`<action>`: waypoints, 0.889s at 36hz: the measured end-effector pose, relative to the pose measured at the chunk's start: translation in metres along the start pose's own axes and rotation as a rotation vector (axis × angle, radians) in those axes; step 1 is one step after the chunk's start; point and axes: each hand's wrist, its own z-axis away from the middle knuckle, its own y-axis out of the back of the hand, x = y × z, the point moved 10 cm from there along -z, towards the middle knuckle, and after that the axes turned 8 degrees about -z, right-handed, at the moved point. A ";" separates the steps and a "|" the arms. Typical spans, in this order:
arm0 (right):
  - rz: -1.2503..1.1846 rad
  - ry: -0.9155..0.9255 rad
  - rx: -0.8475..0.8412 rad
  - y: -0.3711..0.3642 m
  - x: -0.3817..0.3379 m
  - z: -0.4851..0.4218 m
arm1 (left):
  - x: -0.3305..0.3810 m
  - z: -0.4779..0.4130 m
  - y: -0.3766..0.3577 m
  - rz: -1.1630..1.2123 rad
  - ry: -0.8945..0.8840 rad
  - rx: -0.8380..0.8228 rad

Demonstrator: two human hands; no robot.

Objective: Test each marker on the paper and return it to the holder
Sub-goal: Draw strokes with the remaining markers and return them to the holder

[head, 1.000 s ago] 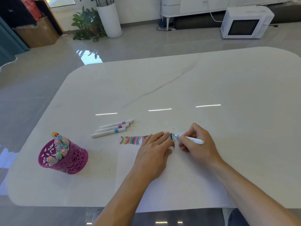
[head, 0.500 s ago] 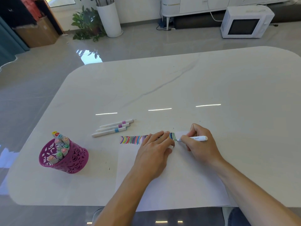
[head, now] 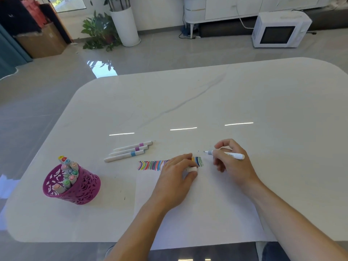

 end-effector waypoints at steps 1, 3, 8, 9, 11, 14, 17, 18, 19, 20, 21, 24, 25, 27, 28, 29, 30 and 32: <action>-0.001 0.013 0.014 0.003 -0.003 0.000 | -0.002 0.000 0.001 0.042 0.027 -0.002; 0.002 0.045 0.055 0.008 -0.011 0.000 | -0.005 0.000 0.006 0.107 0.069 0.009; 0.011 0.085 0.077 0.009 -0.029 0.009 | -0.009 0.002 0.032 0.215 0.131 0.146; 0.011 0.084 0.076 0.009 -0.031 0.012 | -0.010 0.004 0.036 0.227 0.139 0.168; 0.000 0.077 0.074 0.007 -0.034 0.020 | -0.010 0.008 0.042 0.272 0.164 0.191; -0.004 0.097 0.059 0.000 -0.041 0.032 | -0.009 0.015 0.044 0.332 0.197 0.170; 0.014 0.163 0.037 -0.008 -0.050 0.042 | -0.009 0.024 0.043 0.383 0.210 0.138; 0.014 0.178 0.026 -0.010 -0.052 0.044 | -0.009 0.027 0.043 0.418 0.219 0.134; 0.014 0.187 0.013 -0.013 -0.053 0.046 | -0.010 0.030 0.043 0.460 0.231 0.132; 0.014 0.194 -0.002 -0.016 -0.055 0.048 | -0.012 0.033 0.043 0.498 0.242 0.130; 0.011 0.199 -0.018 -0.019 -0.056 0.049 | -0.013 0.035 0.043 0.521 0.250 0.127; -0.021 0.204 -0.061 -0.026 -0.056 0.052 | -0.014 0.040 0.043 0.556 0.260 0.119; -0.029 0.206 -0.071 -0.027 -0.056 0.053 | -0.014 0.041 0.043 0.565 0.258 0.115; -0.035 0.210 -0.088 -0.030 -0.056 0.054 | -0.011 0.042 0.042 0.557 0.244 0.103; -0.035 0.210 -0.097 -0.031 -0.056 0.055 | -0.009 0.043 0.042 0.544 0.233 0.098; -0.034 0.208 -0.106 -0.032 -0.056 0.055 | -0.006 0.043 0.042 0.533 0.224 0.097; -0.028 0.202 -0.116 -0.033 -0.055 0.054 | -0.005 0.042 0.042 0.525 0.216 0.097; -0.006 0.178 -0.142 -0.036 -0.051 0.054 | -0.002 0.042 0.042 0.509 0.204 0.091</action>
